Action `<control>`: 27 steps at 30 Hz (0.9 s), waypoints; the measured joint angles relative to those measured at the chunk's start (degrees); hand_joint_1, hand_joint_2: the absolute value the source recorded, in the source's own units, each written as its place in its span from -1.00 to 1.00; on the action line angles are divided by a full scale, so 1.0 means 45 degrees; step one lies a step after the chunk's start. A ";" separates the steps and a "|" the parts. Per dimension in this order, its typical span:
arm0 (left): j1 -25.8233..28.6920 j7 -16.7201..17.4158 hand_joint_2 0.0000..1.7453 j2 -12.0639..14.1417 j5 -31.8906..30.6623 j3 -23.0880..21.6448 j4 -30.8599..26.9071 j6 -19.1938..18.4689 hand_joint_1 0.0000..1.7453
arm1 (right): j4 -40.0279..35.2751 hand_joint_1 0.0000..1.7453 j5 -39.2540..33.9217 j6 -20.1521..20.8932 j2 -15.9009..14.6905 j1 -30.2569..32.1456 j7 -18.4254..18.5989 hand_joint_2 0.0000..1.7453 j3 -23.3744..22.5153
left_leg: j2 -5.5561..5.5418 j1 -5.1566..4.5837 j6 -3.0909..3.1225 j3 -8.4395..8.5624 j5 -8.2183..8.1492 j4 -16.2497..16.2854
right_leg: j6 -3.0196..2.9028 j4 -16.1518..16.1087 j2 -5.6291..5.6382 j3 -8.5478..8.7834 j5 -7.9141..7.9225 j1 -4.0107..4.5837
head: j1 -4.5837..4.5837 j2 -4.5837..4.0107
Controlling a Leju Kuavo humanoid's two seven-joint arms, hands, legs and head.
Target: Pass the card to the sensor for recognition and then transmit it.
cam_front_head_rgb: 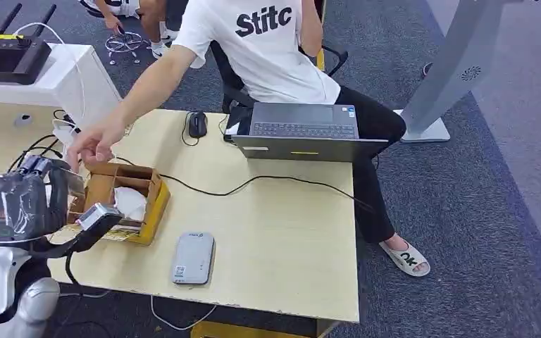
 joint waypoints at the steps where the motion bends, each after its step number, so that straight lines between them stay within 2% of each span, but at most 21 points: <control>1: -0.0266 0.0077 1.00 0.0248 -0.0330 0.0156 0.0243 0.0219 1.00 | 0.0000 -1.00 0.0039 0.0029 0.0000 -0.0006 0.0024 1.00 0.0044 | -0.0008 0.0000 -0.0009 0.0000 0.0006 -0.0001 | -0.0001 0.0002 -0.0004 0.0001 0.0000 0.0000 | 0.0000 0.0000; 5: -0.1225 0.0301 1.00 0.0888 -0.1680 0.0475 0.1784 0.1098 1.00 | 0.0000 -1.00 0.0048 0.0078 0.0000 -0.0042 0.0078 1.00 0.0257 | -0.0010 0.0000 -0.0011 0.0002 0.0011 -0.0001 | -0.0002 0.0003 -0.0006 -0.0001 0.0001 0.0000 | 0.0000 0.0000; 9: -0.2058 0.0524 1.00 0.0961 -0.2549 0.0466 0.3367 0.1500 1.00 | 0.0000 -1.00 -0.0049 -0.0005 0.0000 -0.0112 0.0199 1.00 0.0354 | -0.0010 -0.0006 -0.0011 0.0002 0.0019 0.0001 | -0.0013 0.0002 -0.0005 0.0000 0.0013 -0.0005 | 0.0005 0.0000; 16: -0.2932 0.0693 1.00 0.0567 -0.3082 -0.0063 0.4768 0.1481 1.00 | 0.0000 -1.00 -0.0097 -0.0107 0.0000 -0.0190 0.0432 1.00 0.0505 | -0.0010 -0.0013 -0.0010 0.0000 0.0018 0.0007 | -0.0010 -0.0006 -0.0002 -0.0005 0.0015 -0.0011 | 0.0000 0.0000; 24: -0.3338 0.0781 1.00 -0.0001 -0.3078 -0.0768 0.5425 0.1461 1.00 | 0.0000 -1.00 -0.0078 -0.0151 0.0000 -0.0199 0.0180 1.00 0.0656 | -0.0004 -0.0010 -0.0011 -0.0002 0.0017 0.0006 | -0.0008 -0.0005 0.0009 -0.0012 0.0017 -0.0010 | 0.0000 0.0000; 25: -0.3362 0.0816 1.00 -0.0035 -0.3039 -0.0783 0.5464 0.1466 -0.50 | 0.0000 -1.00 -0.0078 -0.0151 0.0000 -0.0200 0.0150 1.00 0.0665 | -0.0002 -0.0010 -0.0011 -0.0002 0.0017 0.0006 | -0.0009 -0.0005 0.0012 -0.0014 0.0017 -0.0010 | 0.0000 0.0000; 26: -0.3381 0.0858 1.00 -0.0078 -0.2968 -0.0797 0.5515 0.1480 -1.00 | 0.0000 -1.00 -0.0078 -0.0155 0.0000 -0.0199 0.0126 1.00 0.0670 | 0.0000 -0.0010 -0.0011 -0.0001 0.0017 0.0006 | -0.0009 -0.0005 0.0014 -0.0015 0.0016 -0.0010 | 0.0005 0.0000; 27: -0.3398 0.0878 -1.00 -0.0118 -0.2942 -0.0802 0.5551 0.1495 -1.00 | 0.0000 -1.00 -0.0078 -0.0151 0.0000 -0.0198 0.0107 1.00 0.0670 | 0.0000 -0.0010 -0.0011 -0.0001 0.0017 0.0006 | -0.0009 -0.0005 0.0013 -0.0017 0.0016 -0.0010 | 0.0000 0.0000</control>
